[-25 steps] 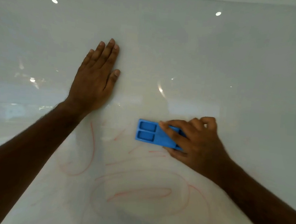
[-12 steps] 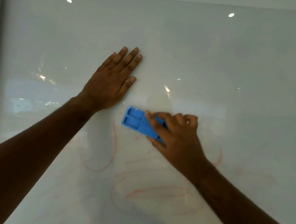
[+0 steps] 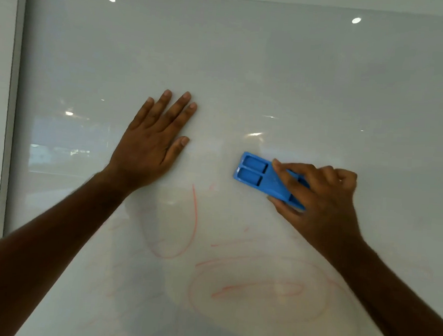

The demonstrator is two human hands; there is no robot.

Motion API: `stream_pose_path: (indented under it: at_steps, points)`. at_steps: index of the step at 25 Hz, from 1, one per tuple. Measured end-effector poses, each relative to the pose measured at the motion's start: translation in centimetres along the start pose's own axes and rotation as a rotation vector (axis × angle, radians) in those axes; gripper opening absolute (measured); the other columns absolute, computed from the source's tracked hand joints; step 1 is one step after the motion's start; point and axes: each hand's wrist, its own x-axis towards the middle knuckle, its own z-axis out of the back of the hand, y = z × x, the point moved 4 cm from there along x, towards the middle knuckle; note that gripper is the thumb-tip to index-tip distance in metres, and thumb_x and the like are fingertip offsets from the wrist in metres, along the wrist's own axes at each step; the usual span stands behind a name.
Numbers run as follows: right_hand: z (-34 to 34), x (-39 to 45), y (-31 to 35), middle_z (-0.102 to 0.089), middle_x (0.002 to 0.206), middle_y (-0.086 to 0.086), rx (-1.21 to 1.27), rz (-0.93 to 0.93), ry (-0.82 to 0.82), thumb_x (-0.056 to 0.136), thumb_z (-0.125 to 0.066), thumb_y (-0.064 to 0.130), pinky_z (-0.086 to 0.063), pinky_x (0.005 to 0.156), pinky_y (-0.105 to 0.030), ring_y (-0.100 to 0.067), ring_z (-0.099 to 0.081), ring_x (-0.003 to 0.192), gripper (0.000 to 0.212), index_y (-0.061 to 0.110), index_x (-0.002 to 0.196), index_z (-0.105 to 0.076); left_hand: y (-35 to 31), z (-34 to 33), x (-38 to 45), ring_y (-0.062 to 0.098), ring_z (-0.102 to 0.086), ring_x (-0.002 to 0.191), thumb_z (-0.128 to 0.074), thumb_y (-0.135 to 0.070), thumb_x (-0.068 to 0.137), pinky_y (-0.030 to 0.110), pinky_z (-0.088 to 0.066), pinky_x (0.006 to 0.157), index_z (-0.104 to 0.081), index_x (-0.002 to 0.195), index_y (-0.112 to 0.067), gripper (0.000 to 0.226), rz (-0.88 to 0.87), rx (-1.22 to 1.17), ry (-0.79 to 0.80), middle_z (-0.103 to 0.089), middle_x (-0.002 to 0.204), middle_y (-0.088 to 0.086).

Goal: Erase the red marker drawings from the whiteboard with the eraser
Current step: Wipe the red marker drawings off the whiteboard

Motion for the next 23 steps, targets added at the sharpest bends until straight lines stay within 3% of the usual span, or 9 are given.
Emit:
stream_pose_path:
  at_steps: [3, 7, 13, 18, 23]
  points:
    - [-1.2, 2.9, 3.5, -0.065, 0.127, 0.005, 0.098, -0.064, -0.014, 0.095, -0.067, 0.051, -0.033, 0.086, -0.044, -0.025, -0.054, 0.094, 0.059, 0.030, 0.149, -0.056, 0.1, -0.1, -0.2, 0.027, -0.014, 0.170, -0.029, -0.040, 0.118, 0.052, -0.018, 0.137, -0.024, 0.174, -0.018, 0.061, -0.005, -0.006, -0.022, -0.019, 0.182, 0.003]
    - [-2.1, 3.1, 8.5, -0.062, 0.130, 0.006, 0.136, 0.045, 0.041, 0.095, -0.063, 0.051, -0.036, 0.087, -0.045, -0.021, -0.054, 0.093, 0.064, 0.030, 0.153, -0.049, 0.8, 0.0, -0.5, 0.025, -0.014, 0.170, -0.032, -0.040, 0.117, 0.048, -0.020, 0.137, -0.027, 0.174, -0.019, 0.061, -0.020, -0.036, -0.008, -0.021, 0.182, 0.002]
    - [-0.5, -2.6, 7.1, -0.065, 0.132, 0.008, 0.089, 0.231, 0.104, 0.092, -0.065, 0.043, -0.035, 0.089, -0.047, -0.022, -0.057, 0.091, 0.061, 0.032, 0.150, -0.051, 3.9, 0.7, -3.1, 0.026, -0.014, 0.170, -0.030, -0.038, 0.117, 0.049, -0.020, 0.137, -0.026, 0.174, -0.017, 0.061, -0.098, -0.019, 0.039, -0.020, 0.182, 0.002]
    - [0.5, 0.1, 2.9, -0.067, 0.124, 0.007, 0.035, 0.057, 0.077, 0.093, -0.063, 0.050, -0.033, 0.088, -0.046, -0.026, -0.061, 0.090, 0.059, 0.034, 0.149, -0.052, 4.5, 0.7, -4.2, 0.025, -0.012, 0.170, -0.035, -0.035, 0.114, 0.051, -0.017, 0.137, -0.026, 0.174, -0.020, 0.062, 0.020, -0.060, 0.002, -0.019, 0.182, 0.002]
    - [-1.6, 4.9, 8.1, -0.065, 0.125, 0.009, 0.192, -0.075, 0.073, 0.091, -0.065, 0.054, -0.033, 0.088, -0.045, -0.024, -0.058, 0.099, 0.059, 0.037, 0.147, -0.057, 5.4, 0.5, -4.5, 0.028, -0.008, 0.171, -0.035, -0.039, 0.114, 0.052, -0.010, 0.138, -0.022, 0.175, -0.019, 0.065, 0.148, -0.076, -0.028, -0.016, 0.183, 0.003]
